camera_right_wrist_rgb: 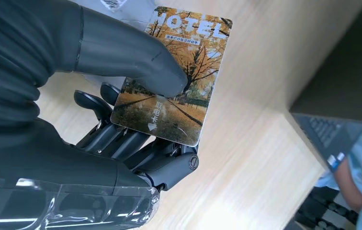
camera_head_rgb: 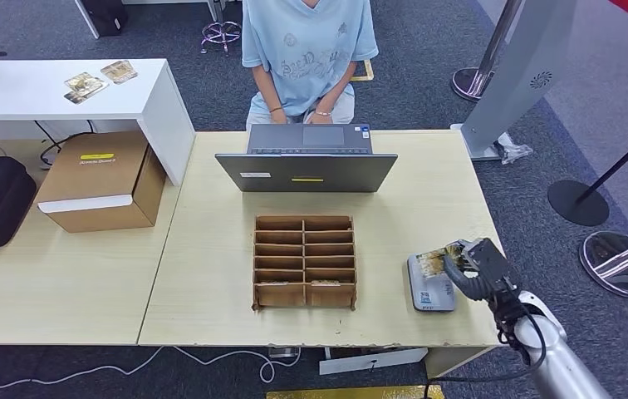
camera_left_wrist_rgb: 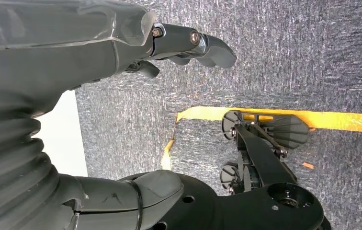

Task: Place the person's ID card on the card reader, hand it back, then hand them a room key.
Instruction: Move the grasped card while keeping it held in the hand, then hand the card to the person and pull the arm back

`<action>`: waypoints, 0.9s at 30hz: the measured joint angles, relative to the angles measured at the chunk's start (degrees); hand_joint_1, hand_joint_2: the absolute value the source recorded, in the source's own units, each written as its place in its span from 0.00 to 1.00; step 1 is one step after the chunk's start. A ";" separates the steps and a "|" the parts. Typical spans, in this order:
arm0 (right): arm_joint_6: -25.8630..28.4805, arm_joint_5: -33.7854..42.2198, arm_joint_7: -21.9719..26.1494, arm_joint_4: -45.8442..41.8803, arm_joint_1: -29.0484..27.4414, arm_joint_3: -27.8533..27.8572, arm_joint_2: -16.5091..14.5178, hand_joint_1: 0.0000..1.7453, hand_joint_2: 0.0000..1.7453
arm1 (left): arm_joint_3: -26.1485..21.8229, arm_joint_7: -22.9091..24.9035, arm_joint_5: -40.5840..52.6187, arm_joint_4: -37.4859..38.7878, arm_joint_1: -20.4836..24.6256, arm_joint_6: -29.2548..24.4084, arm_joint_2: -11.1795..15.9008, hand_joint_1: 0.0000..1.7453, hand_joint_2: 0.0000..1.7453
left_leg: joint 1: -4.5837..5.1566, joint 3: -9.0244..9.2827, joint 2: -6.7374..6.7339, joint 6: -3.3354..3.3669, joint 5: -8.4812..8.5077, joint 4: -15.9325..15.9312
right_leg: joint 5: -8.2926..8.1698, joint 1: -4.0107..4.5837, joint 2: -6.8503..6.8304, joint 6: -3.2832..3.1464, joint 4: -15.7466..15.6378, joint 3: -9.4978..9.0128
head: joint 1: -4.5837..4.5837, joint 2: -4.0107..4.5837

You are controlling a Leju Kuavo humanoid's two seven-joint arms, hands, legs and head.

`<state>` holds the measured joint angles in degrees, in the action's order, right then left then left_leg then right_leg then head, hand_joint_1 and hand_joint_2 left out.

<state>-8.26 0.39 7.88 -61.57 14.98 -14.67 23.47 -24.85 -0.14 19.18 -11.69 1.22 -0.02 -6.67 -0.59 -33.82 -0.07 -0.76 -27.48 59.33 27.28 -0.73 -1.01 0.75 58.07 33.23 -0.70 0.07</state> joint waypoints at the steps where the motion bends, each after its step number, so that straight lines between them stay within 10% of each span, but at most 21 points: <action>1: -0.43 1.20 0.49 -0.08 0.15 0.36 0.00 1.00 1.00 | -0.01 -0.02 0.03 0.00 0.00 0.00 0.00 0.00 1.00 | 0.00 0.00 0.00 0.00 0.00 0.00 | 0.00 0.00 0.00 0.00 0.00 0.00 | 0.00 0.00; 27: 4.91 7.38 5.89 2.73 12.66 -0.63 -4.48 1.00 1.00 | -0.15 -0.02 1.61 0.04 0.04 -1.05 -0.25 0.00 1.00 | -0.01 0.01 -0.04 -0.07 0.08 0.00 | -0.04 0.01 0.08 -0.04 0.06 0.00 | 0.00 0.00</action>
<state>-3.34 7.77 13.78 -58.84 27.64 -15.30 19.00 -25.00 -0.16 20.79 -11.65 1.26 -1.07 -6.92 -0.60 -33.81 -0.11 -0.83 -27.41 59.33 27.24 -0.73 -0.93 0.71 58.12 33.24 -0.70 0.07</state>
